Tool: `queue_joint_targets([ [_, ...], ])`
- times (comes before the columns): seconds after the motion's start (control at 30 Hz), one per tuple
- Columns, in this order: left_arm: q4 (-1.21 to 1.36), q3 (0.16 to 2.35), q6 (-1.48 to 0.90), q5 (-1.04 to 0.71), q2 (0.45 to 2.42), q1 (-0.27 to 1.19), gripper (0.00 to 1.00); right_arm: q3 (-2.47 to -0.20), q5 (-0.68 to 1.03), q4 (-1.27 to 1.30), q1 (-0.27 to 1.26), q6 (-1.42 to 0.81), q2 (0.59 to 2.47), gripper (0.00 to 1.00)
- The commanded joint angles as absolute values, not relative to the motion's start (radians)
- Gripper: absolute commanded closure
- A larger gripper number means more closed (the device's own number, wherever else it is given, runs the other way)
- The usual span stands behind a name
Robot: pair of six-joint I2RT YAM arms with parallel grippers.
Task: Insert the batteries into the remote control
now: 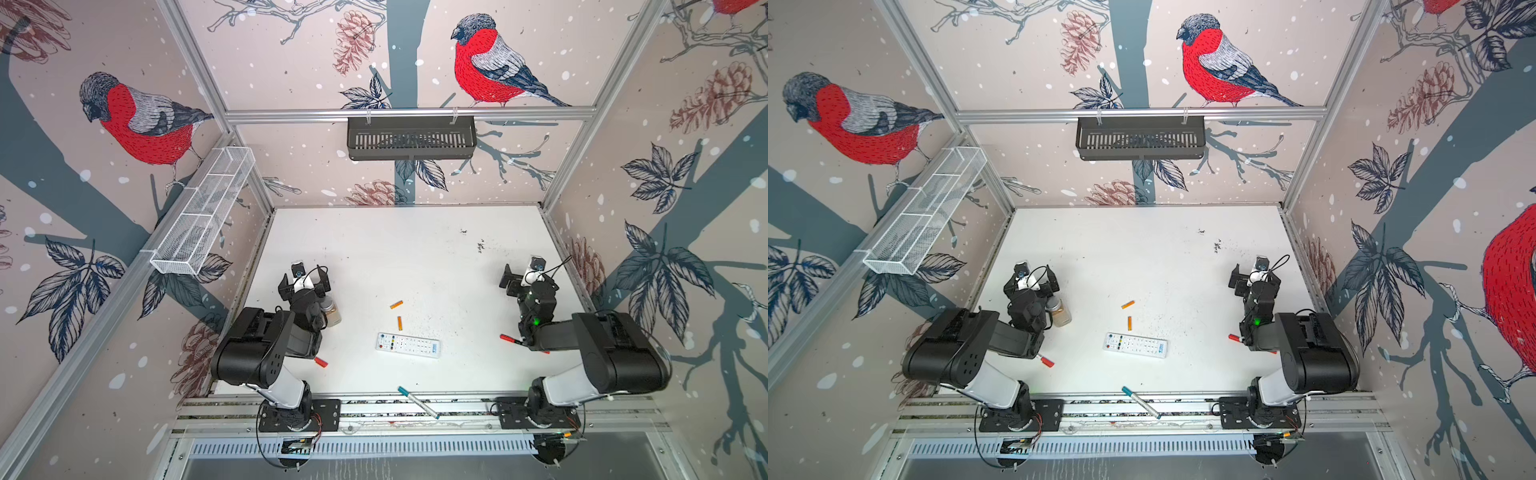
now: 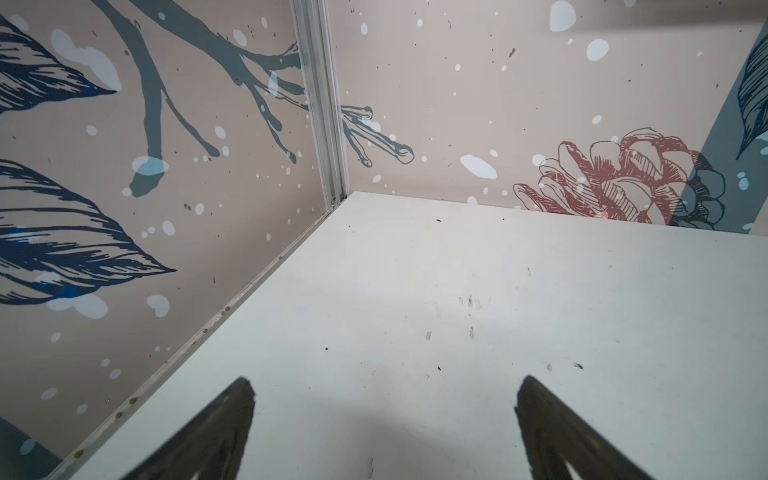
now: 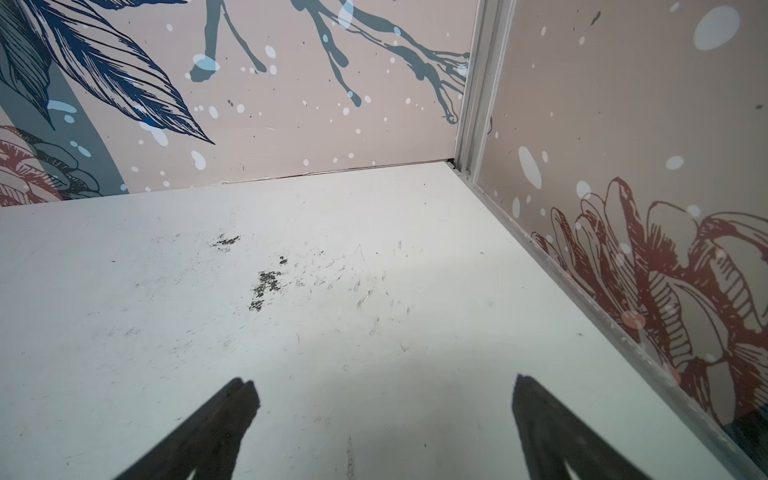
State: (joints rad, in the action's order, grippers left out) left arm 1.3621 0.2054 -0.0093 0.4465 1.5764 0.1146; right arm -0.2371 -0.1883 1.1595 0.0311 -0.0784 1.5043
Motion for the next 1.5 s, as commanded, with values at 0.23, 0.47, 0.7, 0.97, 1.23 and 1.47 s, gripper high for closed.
queue_joint_targets([
  [0.23,1.39,0.207,-0.003,0.45,1.577,0.115,0.02,-0.238,-0.2,1.192,0.033,-0.078,1.502,0.01],
  [0.47,1.39,0.209,-0.004,0.449,1.577,0.115,0.02,-0.238,-0.2,1.192,0.032,-0.077,1.502,0.0],
  [0.7,1.384,0.212,-0.006,0.441,1.575,0.11,0.02,-0.239,-0.201,1.192,0.034,-0.077,1.502,0.0],
  [0.97,1.421,0.184,0.06,0.246,1.567,0.11,0.03,-0.237,-0.207,1.195,0.036,-0.075,1.502,0.01],
  [1.23,1.443,0.175,0.051,0.32,1.569,0.122,0.03,-0.236,-0.206,1.195,0.037,-0.075,1.502,0.0],
  [1.47,1.439,0.175,0.045,0.371,1.553,0.13,0.03,-0.237,-0.206,1.195,0.036,-0.075,1.503,0.0],
])
